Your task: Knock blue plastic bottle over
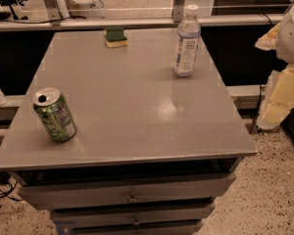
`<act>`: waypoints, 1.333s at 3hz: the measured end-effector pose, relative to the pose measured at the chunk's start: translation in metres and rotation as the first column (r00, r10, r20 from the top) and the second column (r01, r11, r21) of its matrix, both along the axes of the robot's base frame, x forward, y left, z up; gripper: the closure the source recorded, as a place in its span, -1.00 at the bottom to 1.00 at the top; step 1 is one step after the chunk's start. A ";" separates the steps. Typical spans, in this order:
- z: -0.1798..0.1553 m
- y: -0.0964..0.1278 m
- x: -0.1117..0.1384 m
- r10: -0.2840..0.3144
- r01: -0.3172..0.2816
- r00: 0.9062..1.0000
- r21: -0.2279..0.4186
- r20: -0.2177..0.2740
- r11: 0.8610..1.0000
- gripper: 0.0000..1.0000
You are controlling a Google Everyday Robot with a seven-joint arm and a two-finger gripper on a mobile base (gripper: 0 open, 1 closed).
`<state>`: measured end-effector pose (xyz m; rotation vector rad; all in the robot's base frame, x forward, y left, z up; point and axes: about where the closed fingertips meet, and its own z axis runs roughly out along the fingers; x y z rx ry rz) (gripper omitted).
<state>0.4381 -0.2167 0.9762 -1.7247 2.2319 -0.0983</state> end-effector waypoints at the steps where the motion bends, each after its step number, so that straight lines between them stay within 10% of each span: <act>1: 0.000 0.000 0.000 0.000 0.000 1.000 0.000 0.000 1.000 -1.00; 4: -0.003 -0.017 0.071 -0.080 0.062 0.989 0.145 0.125 0.988 -1.00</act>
Offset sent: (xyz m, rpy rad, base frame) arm 0.0126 0.0042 -0.0005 0.0234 -0.0424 0.0012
